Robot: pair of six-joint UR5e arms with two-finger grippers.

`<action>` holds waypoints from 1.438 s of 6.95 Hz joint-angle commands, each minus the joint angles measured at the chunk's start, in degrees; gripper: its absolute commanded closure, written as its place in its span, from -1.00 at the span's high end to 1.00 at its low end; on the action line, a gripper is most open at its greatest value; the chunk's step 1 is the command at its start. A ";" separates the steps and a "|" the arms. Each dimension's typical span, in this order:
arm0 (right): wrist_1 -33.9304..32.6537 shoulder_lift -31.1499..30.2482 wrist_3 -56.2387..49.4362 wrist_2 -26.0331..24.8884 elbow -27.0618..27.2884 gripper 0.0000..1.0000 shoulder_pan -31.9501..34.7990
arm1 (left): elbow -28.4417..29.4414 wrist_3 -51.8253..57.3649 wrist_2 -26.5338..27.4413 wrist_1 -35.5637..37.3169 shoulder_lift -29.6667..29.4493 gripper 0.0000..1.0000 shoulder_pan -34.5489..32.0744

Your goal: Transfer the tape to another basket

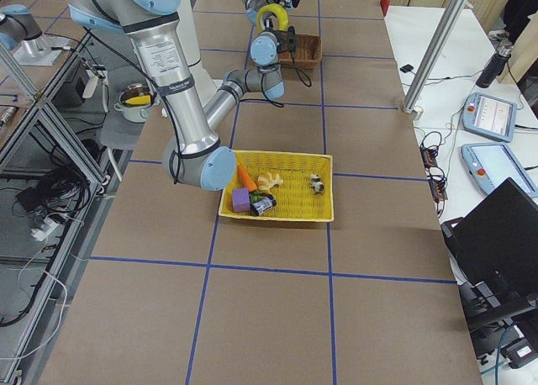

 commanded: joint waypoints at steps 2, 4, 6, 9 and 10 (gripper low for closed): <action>2.09 -1.42 1.38 1.33 0.88 -1.00 1.96 | 0.08 0.12 -0.10 -0.19 0.64 -0.31 -0.20; 2.03 -1.70 1.47 3.54 0.71 -1.00 4.08 | -0.97 0.13 -1.42 -0.19 2.40 0.94 -0.21; 2.03 -1.96 1.38 3.54 0.28 -1.00 4.00 | -1.15 0.12 -1.42 -0.19 2.41 0.94 -0.12; 1.59 -1.61 1.29 3.28 -0.17 -1.00 3.56 | -1.94 0.12 -1.16 0.16 1.53 0.94 0.06; 1.59 -1.35 1.20 3.28 -0.95 -1.00 3.56 | -1.94 0.12 -1.16 0.16 1.44 0.91 0.23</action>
